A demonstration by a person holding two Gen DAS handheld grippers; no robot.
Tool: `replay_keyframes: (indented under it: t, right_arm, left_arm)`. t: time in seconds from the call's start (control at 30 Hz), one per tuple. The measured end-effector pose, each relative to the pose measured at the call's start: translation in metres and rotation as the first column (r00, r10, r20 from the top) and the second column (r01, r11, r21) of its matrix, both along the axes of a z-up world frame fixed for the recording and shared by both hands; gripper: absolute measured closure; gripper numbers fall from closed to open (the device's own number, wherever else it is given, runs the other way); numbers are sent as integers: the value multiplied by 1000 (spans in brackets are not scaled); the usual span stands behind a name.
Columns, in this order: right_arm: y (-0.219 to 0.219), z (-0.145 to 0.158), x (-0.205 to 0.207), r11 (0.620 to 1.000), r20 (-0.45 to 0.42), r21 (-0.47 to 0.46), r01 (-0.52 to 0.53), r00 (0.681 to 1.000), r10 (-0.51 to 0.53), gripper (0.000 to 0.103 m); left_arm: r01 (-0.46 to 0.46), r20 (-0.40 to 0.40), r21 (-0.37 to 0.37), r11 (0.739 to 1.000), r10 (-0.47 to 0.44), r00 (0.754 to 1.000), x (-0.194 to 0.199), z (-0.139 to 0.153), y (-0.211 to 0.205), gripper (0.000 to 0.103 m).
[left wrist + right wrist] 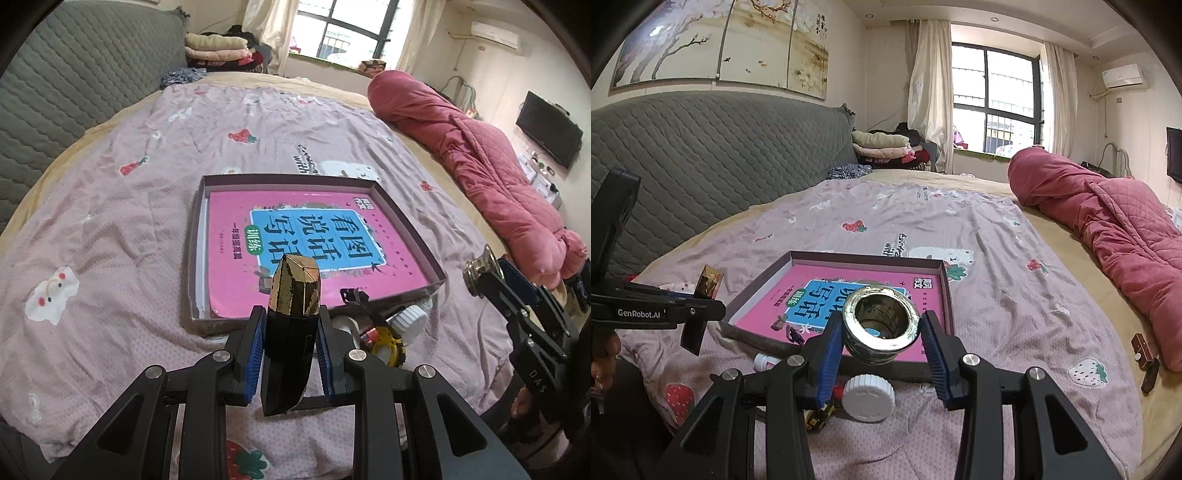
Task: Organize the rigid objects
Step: 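Lift the black tube with the left tool while the right tool carries the metal ring over the box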
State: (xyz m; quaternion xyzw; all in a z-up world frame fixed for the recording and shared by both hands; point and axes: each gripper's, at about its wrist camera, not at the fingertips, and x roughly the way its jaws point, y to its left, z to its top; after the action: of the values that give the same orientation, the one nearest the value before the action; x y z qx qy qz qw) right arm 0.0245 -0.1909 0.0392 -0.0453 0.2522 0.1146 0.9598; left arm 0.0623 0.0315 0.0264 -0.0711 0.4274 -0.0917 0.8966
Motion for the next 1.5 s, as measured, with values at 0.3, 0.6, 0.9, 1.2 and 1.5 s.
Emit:
replay_keyframes:
  t: [0.3, 0.6, 0.9, 1.2, 1.5]
  right_arm:
    - [-7, 2, 6, 1000, 11, 18, 14, 1000, -14, 61]
    - [-10, 4, 17, 999, 35, 24, 21, 999, -22, 61]
    - [-10, 4, 29, 1000, 43, 24, 17, 999, -18, 61]
    - [-10, 2, 39, 1000, 43, 29, 11, 999, -13, 61]
    - [-10, 1, 47, 999, 51, 31, 8, 999, -10, 60]
  left_arm:
    - [-13, 0, 9, 1000, 13, 1000, 6, -3, -1, 77]
    - [-39, -4, 12, 999, 39, 999, 16, -5, 4, 77]
    - [-57, 0, 14, 998, 57, 998, 28, -3, 4, 77]
    - [-68, 0, 26, 997, 68, 998, 42, -3, 1, 77]
    - [-78, 2, 35, 996, 78, 997, 57, -4, 0, 77]
